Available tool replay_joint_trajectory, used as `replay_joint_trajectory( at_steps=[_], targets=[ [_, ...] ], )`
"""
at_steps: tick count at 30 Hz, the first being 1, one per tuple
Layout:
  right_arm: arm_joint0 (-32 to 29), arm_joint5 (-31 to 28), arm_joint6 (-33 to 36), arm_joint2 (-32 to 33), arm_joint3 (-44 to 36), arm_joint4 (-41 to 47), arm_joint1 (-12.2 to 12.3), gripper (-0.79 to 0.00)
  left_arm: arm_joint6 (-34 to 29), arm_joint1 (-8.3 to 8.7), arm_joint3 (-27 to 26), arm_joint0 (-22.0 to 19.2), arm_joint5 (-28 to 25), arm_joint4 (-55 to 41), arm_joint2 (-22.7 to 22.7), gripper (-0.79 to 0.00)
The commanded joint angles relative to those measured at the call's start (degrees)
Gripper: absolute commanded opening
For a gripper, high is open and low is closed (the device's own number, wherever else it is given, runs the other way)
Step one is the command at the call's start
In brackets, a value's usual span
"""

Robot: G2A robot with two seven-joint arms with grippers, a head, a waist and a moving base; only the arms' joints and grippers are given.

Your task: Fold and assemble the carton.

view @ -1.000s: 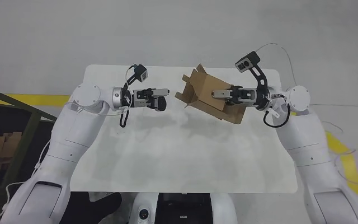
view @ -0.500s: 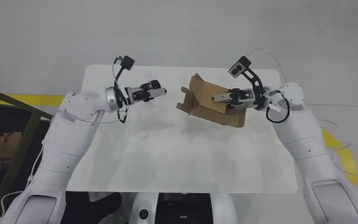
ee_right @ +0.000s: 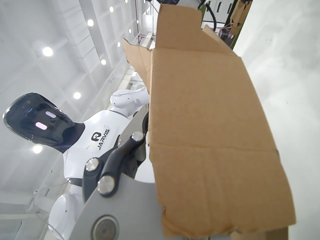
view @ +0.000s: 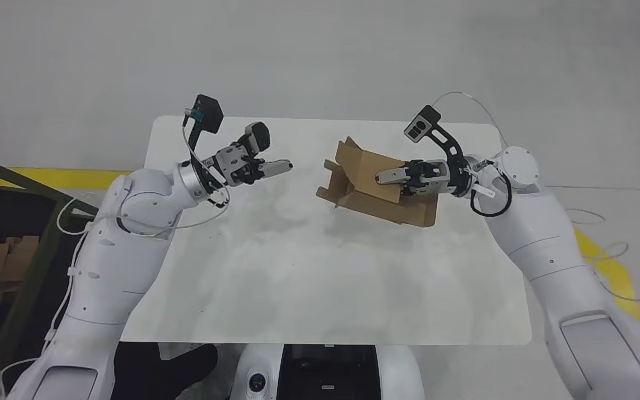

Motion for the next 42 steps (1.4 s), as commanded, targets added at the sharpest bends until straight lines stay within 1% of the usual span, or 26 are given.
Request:
replay_joint_trajectory(
  at_steps=[1,25,27,29,33,35,36,39,41,42],
  targets=[
    [-0.02,0.01,0.00,0.01,-0.07,-0.02,-0.01,-0.785,-0.38,0.01,0.00,-0.01,0.02,-0.60,0.01,0.000],
    [-0.02,0.01,0.00,0.01,-0.07,-0.02,-0.01,-0.785,-0.17,-0.01,-0.02,0.07,0.25,-0.57,0.00,0.000],
    [-0.02,0.01,0.00,0.01,-0.07,-0.02,-0.01,-0.785,1.74,-0.02,-0.52,0.02,1.30,2.47,-0.51,0.000],
    [-0.02,0.01,0.00,0.01,-0.07,-0.02,-0.01,-0.785,4.59,-0.04,-0.33,-0.11,1.05,8.11,-0.86,0.000],
    [-0.02,0.01,0.00,0.01,-0.07,-0.02,-0.01,-0.785,13.53,-0.42,2.22,-0.60,0.95,18.29,-0.68,0.000],
    [-0.02,0.01,0.00,0.01,-0.07,-0.02,-0.01,-0.785,17.70,-0.63,4.05,-0.90,-0.64,21.69,-0.09,0.000],
    [-0.02,0.01,0.00,0.01,-0.07,-0.02,-0.01,-0.785,19.40,-0.70,4.97,-1.21,-2.46,22.86,0.26,0.000],
    [-0.02,0.01,0.00,0.01,-0.07,-0.02,-0.01,-0.785,23.95,-0.83,8.44,-2.35,-10.35,25.64,1.23,0.000],
    [-0.02,0.01,0.00,0.01,-0.07,-0.02,-0.01,-0.785,25.86,-0.82,10.79,-3.32,-16.22,27.21,1.73,0.000],
    [-0.02,0.01,0.00,0.01,-0.07,-0.02,-0.01,-0.785,26.51,-0.81,12.03,-3.71,-18.15,28.40,1.85,0.000]
  ],
)
